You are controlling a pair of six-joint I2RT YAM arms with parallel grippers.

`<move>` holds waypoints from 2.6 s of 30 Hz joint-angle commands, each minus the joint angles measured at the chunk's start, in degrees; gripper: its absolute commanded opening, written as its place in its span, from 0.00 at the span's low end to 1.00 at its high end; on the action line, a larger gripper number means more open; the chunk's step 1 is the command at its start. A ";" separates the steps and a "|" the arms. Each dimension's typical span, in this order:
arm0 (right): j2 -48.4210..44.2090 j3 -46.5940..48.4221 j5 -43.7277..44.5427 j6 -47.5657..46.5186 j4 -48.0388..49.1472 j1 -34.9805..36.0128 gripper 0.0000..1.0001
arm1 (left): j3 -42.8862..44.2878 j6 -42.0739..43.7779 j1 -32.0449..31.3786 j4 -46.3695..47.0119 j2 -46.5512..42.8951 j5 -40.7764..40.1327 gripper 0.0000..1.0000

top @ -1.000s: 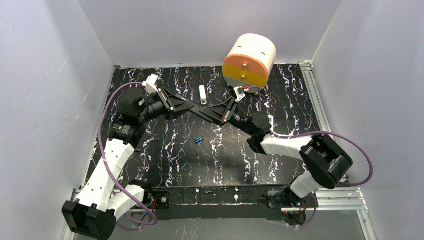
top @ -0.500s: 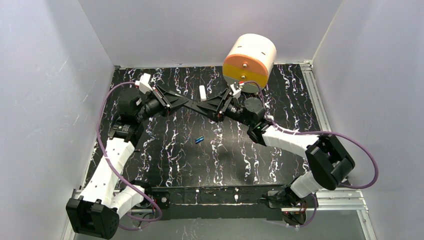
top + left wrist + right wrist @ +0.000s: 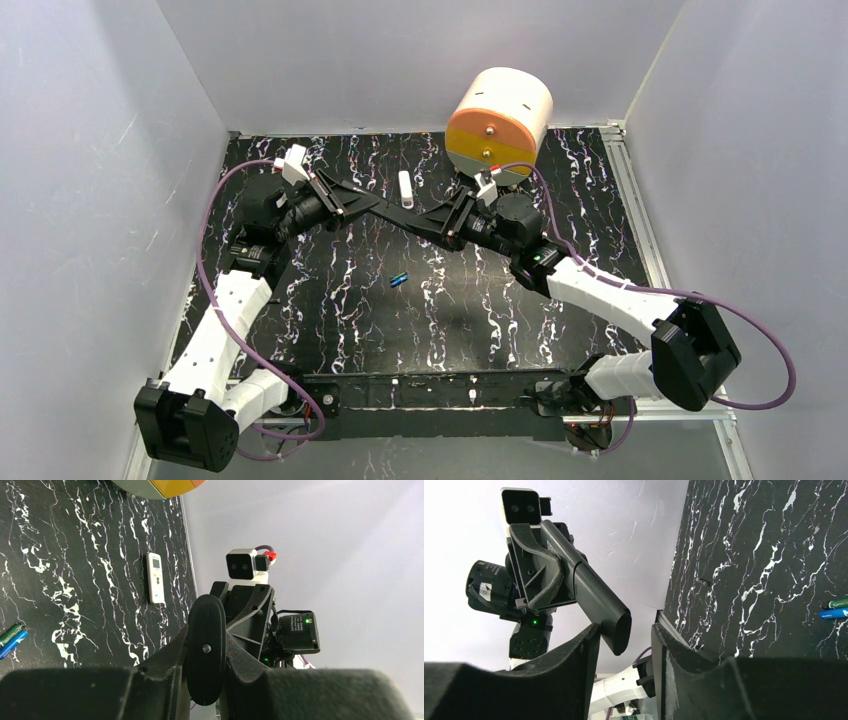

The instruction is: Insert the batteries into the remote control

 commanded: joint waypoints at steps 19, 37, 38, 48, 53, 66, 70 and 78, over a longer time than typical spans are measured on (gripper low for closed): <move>0.39 11.21 1.17 -6.41 -20.30 -0.35 0.18 | 0.59 14.17 0.08 1.01 -2.00 0.81 0.00; -1.97 7.01 2.12 -5.02 -6.42 -0.50 0.01 | -0.98 19.09 0.10 -0.17 -0.23 0.71 0.00; -2.42 6.85 2.51 -5.16 -5.86 -0.55 0.01 | -1.15 19.37 0.09 -0.44 -0.15 0.61 0.00; -7.56 1.40 9.24 -5.71 -2.95 -1.03 0.01 | -4.14 22.71 0.08 -3.99 0.77 -2.34 0.00; -9.27 -0.36 18.02 -9.69 -16.71 -1.65 0.01 | -5.34 24.74 0.08 -5.71 0.09 -3.09 0.00; -3.41 -11.90 24.01 -8.47 -24.61 -3.30 0.01 | -6.06 32.11 0.09 -7.98 -4.19 6.59 0.00; -0.90 -14.45 23.20 -9.02 -23.33 -3.55 0.01 | -5.73 33.07 0.11 -9.12 -5.38 6.84 0.00; -1.54 -14.33 26.22 -10.76 -32.67 -3.70 0.34 | -5.73 36.22 0.08 -9.77 -7.24 11.13 0.00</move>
